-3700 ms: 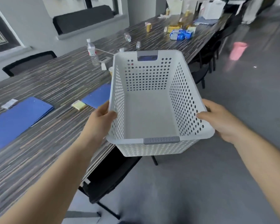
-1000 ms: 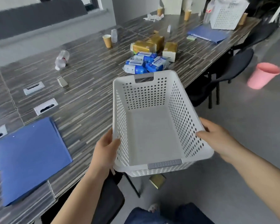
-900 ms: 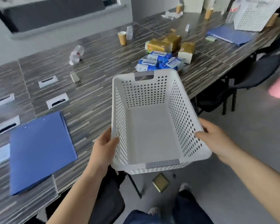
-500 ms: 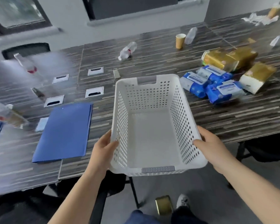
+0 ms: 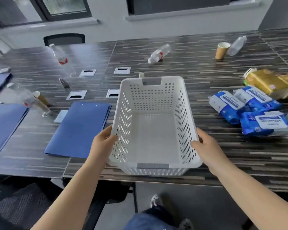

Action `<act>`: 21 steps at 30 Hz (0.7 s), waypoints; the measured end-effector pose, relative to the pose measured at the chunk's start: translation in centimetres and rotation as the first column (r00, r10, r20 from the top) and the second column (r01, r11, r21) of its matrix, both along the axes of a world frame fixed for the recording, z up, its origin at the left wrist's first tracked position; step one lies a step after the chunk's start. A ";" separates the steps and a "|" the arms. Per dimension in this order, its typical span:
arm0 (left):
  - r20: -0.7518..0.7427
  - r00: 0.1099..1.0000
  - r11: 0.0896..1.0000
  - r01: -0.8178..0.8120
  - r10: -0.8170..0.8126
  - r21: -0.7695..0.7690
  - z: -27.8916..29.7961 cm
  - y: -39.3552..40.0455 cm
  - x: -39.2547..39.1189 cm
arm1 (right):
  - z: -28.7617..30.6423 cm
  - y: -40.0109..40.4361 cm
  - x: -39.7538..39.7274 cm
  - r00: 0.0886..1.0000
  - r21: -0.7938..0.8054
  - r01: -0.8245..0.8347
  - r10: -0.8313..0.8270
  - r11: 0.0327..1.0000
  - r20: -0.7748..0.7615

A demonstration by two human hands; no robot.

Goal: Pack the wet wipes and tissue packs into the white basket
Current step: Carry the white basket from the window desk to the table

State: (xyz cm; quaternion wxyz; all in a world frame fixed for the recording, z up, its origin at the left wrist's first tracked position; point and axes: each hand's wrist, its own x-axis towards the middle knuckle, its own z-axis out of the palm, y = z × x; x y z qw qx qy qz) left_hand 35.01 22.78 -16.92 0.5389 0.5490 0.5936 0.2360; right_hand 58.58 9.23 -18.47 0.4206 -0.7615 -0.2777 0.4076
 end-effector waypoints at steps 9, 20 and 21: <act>0.032 0.999 1.000 -0.010 0.010 -0.009 -0.2 7.8 1.2 | 0.9 7.9 1.0 1.000 -0.020 -0.017 0.018 1.000 0.019; 0.001 1.000 0.999 0.027 -0.027 0.018 -1.4 13.2 1.7 | -0.2 12.8 1.6 0.999 -0.043 -0.010 0.011 0.999 0.033; -0.007 0.999 0.999 0.038 -0.038 0.022 -1.5 13.5 1.7 | -0.5 13.0 1.7 0.999 -0.052 -0.006 0.008 0.999 0.040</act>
